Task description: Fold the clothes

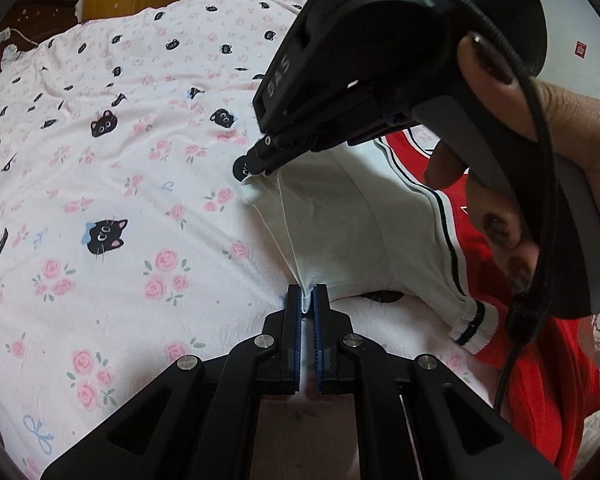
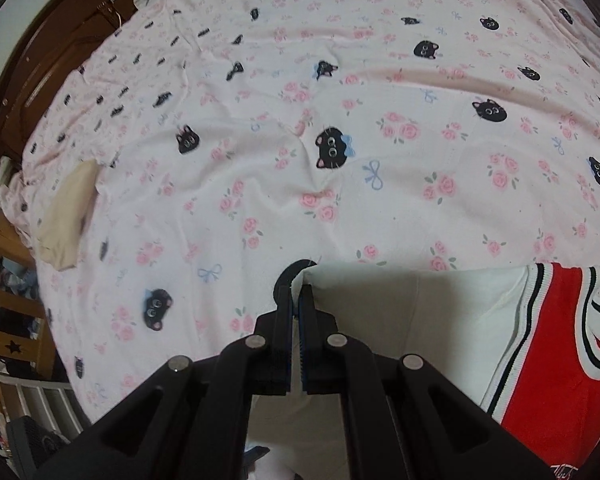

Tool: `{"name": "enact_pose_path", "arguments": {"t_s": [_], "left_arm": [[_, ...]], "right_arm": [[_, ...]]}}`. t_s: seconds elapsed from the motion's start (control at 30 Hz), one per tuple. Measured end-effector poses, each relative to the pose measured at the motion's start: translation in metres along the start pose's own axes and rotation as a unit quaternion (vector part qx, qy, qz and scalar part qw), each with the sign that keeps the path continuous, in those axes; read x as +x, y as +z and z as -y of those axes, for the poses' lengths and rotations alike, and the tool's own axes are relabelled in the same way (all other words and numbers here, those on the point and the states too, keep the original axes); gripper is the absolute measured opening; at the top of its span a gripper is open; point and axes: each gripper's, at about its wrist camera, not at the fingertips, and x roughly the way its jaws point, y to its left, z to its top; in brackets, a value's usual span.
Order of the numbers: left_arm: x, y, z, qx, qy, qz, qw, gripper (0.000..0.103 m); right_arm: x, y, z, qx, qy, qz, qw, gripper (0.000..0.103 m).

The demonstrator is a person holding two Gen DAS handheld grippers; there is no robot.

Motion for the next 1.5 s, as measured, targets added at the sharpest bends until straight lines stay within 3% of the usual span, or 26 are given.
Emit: {"name": "enact_pose_path", "arguments": {"t_s": [0.1,0.17,0.3,0.63,0.83,0.97,1.13,1.23,1.3,1.37,1.5], "left_arm": [[-0.003,-0.002,0.0,-0.001,0.005,0.004,1.0,0.007],[-0.005,-0.004,-0.002,-0.001,0.016,0.008,0.9998,0.007],[-0.011,-0.007,-0.005,-0.003,0.038,0.015,0.9992,0.007],[-0.023,-0.014,-0.013,-0.011,0.104,0.035,0.9939,0.007],[-0.037,-0.011,-0.017,-0.002,0.144,0.071,0.9871,0.008],[-0.045,-0.002,-0.006,0.009,0.119,0.108,0.987,0.015],[-0.041,0.008,0.028,0.073,0.07,0.137,0.9855,0.016],[-0.03,0.015,0.042,0.1,0.057,0.124,0.9855,0.016],[-0.019,0.014,0.04,0.099,0.063,0.092,0.9888,0.016],[-0.008,0.013,0.038,0.097,0.069,0.06,0.991,0.016],[0.001,0.01,0.03,0.089,0.077,0.03,0.9926,0.016]], "right_arm": [[0.008,-0.001,-0.003,-0.009,-0.016,-0.01,1.0,0.007],[0.01,0.0,-0.007,-0.016,-0.021,-0.016,1.0,0.019],[0.004,0.003,-0.023,-0.049,-0.04,-0.005,0.998,0.028],[-0.062,0.011,-0.041,-0.093,-0.032,0.102,0.99,0.039],[-0.114,0.021,0.002,-0.048,-0.007,0.159,0.986,0.039],[-0.103,0.025,0.025,-0.048,-0.034,0.111,0.992,0.038],[-0.061,0.014,0.019,-0.091,-0.104,0.062,0.988,0.036],[-0.04,0.004,0.009,-0.121,-0.127,0.052,0.983,0.036],[-0.032,-0.002,0.003,-0.139,-0.127,0.05,0.981,0.034],[-0.024,-0.006,-0.005,-0.157,-0.121,0.046,0.979,0.022],[-0.012,-0.012,-0.019,-0.18,-0.12,0.033,0.976,0.021]]}}
